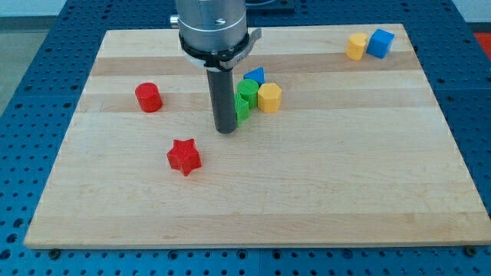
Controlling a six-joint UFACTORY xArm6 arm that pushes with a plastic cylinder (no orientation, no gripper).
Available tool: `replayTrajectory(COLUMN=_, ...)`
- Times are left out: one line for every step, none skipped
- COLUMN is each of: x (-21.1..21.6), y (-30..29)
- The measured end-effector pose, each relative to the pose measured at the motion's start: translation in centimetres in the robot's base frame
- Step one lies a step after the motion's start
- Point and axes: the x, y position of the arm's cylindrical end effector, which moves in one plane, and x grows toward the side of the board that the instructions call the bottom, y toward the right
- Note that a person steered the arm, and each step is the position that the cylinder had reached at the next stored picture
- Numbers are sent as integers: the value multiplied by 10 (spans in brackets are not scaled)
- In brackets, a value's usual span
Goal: Adjust the triangle above the green circle
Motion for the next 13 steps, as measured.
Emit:
replayTrajectory(x=9, y=-8)
replayTrajectory(x=40, y=-11)
replayTrajectory(x=42, y=35)
replayTrajectory(x=30, y=98)
replayTrajectory(x=11, y=156)
replayTrajectory(x=-16, y=181)
replayTrajectory(x=-46, y=182)
replayTrajectory(x=-78, y=182)
replayTrajectory(x=-106, y=182)
replayTrajectory(x=-117, y=167)
replayTrajectory(x=-117, y=143)
replayTrajectory(x=-117, y=125)
replayTrajectory(x=-117, y=117)
